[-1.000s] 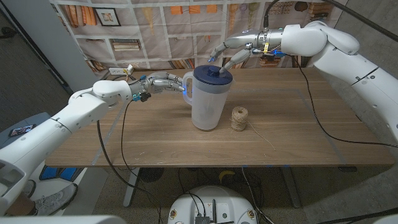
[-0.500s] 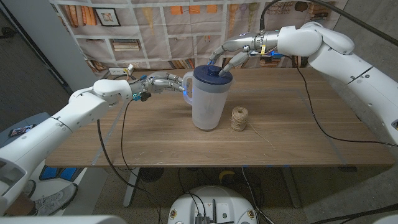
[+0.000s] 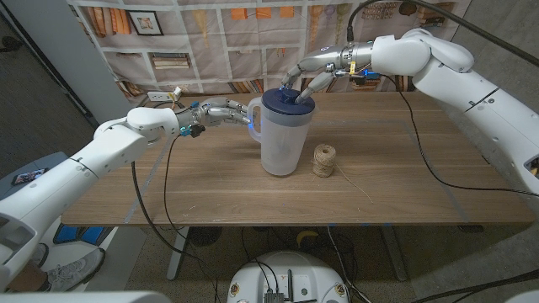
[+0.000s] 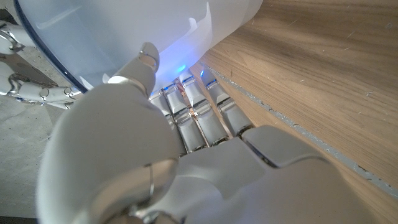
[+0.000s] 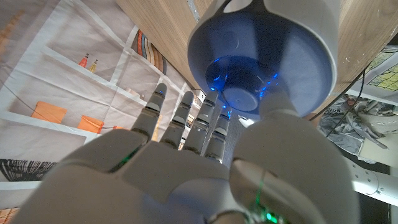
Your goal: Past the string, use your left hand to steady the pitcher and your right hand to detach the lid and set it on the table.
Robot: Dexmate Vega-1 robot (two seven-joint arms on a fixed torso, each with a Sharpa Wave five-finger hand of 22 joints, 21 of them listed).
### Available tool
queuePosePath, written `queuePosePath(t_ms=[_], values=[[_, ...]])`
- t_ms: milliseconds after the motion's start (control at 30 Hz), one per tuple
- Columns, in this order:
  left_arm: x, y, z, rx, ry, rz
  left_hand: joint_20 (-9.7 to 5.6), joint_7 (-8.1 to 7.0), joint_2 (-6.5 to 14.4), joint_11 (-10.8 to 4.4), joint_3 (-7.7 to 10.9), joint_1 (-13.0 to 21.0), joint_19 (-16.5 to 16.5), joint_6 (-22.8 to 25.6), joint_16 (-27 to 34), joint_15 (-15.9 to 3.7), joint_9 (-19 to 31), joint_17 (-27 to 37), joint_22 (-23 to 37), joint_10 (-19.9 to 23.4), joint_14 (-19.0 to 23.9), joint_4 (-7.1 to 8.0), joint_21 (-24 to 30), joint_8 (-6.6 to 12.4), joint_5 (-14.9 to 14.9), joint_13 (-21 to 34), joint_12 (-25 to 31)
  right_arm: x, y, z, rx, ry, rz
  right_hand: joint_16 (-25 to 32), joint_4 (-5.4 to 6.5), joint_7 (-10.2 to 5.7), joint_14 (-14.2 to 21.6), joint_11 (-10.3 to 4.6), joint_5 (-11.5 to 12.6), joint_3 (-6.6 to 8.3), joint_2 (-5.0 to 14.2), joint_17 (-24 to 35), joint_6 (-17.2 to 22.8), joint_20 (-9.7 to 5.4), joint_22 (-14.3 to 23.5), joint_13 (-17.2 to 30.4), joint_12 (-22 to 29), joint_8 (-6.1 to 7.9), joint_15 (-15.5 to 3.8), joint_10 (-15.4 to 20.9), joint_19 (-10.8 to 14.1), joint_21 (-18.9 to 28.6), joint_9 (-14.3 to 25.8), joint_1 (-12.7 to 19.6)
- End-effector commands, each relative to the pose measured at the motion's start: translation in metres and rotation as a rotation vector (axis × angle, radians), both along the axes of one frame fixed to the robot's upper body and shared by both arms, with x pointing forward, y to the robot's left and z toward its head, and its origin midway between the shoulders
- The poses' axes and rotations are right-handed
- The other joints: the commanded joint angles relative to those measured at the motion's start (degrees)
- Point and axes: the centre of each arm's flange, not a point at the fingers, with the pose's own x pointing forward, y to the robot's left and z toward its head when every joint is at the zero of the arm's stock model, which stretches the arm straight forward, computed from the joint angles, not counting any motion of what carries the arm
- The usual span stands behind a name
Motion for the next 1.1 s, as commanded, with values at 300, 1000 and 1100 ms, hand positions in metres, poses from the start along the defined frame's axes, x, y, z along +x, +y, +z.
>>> queuePosePath(t_ms=[300, 1000, 1100], values=[[-0.0001, 0.0001, -0.0012, -0.003, -0.003, 0.001, -8.08, 1.08, 3.8, -2.17, 0.03, 1.36, 0.78, 3.01, 0.55, -5.51, 0.25, 0.27, 0.26, 2.79, 0.48, 0.48, -0.09, 0.31, 0.31, 0.17, 0.41, 0.0001, 0.0091, -0.001, -0.03, -0.017, 0.001, 1.26, 0.19, -0.19, 1.88, -2.19, -0.06, 0.77, 0.24, 0.37, 6.07, -1.62, 0.01, -0.5, 1.22, 2.86, -3.18, 4.1, 0.12, 0.34, 0.2, 1.16], [0.0036, 0.0019, 0.0001, -0.004, -0.004, -0.002, -8.08, 1.14, 3.86, -2.03, 0.06, 1.15, 0.76, 2.92, 0.52, -5.38, 0.26, 0.24, 0.24, 3.0, 0.58, 0.57, -0.13, 0.32, 0.33, 0.18, 0.47, 0.0056, 0.0127, -0.0015, -0.011, -0.023, 0.038, 4.75, 0.37, -0.24, 6.34, -4.32, 0.16, 0.83, 1.25, 1.17, 16.26, -5.41, -0.04, -0.58, 2.48, 8.29, -7.71, 13.62, 1.34, 0.49, 0.89, 3.89], [0.0042, 0.0022, 0.0007, -0.005, -0.003, -0.003, -8.08, 1.12, 3.89, -2.06, 0.07, 1.14, 0.76, 2.9, 0.54, -5.43, 0.26, 0.25, 0.23, 2.95, 0.64, 0.58, -0.13, 0.31, 0.33, 0.18, 0.44, 0.0071, 0.0113, -0.0017, 0.004, -0.024, 0.044, 5.34, 0.52, -0.28, 7.22, -4.37, 0.14, 0.73, 1.68, 1.19, 17.87, -5.79, -0.05, -0.47, 2.7, 9.26, -7.86, 15.17, 1.91, 0.59, 0.99, 4.03]])
